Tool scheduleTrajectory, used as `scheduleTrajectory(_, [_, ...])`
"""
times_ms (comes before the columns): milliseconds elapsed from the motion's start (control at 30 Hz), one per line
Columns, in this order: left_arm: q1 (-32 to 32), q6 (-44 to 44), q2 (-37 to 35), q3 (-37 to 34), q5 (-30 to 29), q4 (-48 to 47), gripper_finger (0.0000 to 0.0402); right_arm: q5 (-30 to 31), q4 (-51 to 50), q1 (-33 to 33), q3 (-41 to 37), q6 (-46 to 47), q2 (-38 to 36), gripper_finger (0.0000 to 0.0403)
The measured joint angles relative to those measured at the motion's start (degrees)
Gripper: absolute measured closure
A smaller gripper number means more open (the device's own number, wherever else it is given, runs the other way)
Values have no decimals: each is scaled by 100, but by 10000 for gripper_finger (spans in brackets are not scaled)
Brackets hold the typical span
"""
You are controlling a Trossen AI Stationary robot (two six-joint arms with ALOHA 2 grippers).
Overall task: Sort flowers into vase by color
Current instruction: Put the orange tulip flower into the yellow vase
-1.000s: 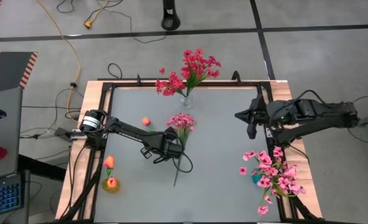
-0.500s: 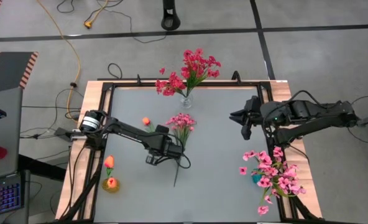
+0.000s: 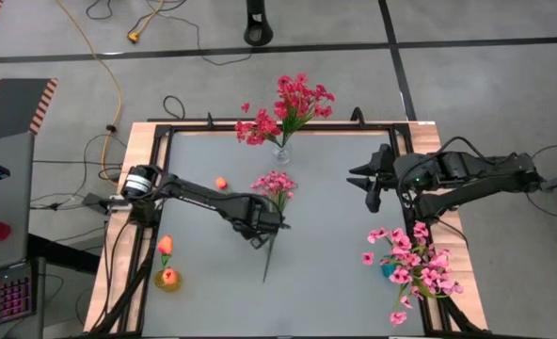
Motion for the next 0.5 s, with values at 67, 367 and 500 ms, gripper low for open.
scheduleTrajectory(67, [44, -808, 0, 0, 2, 15, 274, 0, 0, 0, 0, 0, 0, 253])
scheduleTrajectory(367, [94, -3029, 0, 0, -452, 536, 274, 0, -2, 0, 0, 0, 0, 254])
scheduleTrajectory(500, [94, -3791, 0, 0, -616, 488, 274, 2, -2, 0, 0, 0, 0, 255])
